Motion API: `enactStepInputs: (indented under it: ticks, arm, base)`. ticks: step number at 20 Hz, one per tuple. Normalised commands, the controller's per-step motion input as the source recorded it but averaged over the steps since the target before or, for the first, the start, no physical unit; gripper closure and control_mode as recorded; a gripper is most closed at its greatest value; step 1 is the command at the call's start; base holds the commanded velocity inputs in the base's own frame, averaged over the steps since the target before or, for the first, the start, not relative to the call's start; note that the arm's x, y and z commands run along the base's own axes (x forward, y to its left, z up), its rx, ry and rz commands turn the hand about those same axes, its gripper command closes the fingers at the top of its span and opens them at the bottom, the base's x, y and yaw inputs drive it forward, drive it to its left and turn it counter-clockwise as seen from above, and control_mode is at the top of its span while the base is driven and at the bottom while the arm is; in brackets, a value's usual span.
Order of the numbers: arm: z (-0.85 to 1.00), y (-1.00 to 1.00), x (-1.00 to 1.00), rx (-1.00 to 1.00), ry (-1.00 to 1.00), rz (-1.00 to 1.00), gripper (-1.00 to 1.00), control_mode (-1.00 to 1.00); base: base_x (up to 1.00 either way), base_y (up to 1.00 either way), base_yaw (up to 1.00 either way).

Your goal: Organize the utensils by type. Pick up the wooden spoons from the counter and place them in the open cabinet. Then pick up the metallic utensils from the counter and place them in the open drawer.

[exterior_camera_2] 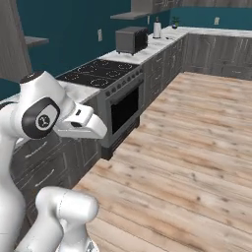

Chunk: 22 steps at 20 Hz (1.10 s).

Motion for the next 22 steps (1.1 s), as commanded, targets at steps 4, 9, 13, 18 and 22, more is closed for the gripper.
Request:
enactStepInputs:
  ticks: [4, 9, 13, 18, 22]
  arm:
    - [0.0, 0.0, 0.0, 0.0, 0.0, 0.0, -1.0, 1.0]
    - [0.0, 0.0, 0.0, 0.0, 0.0, 0.0, -1.0, 1.0]
    - [0.0, 0.0, 0.0, 0.0, 0.0, 0.0, -1.0, 1.0]
    - [0.0, 0.0, 0.0, 0.0, 0.0, 0.0, -1.0, 1.0]
    - [0.0, 0.0, 0.0, 0.0, 0.0, 0.0, -1.0, 1.0]
  base:
    - [0.99, -0.26, -0.03]
    - [1.0, -0.29, 0.0]
    - [1.0, -0.34, 0.01]
    - [1.0, -0.38, 0.03]
    - [1.0, -0.38, 0.03]
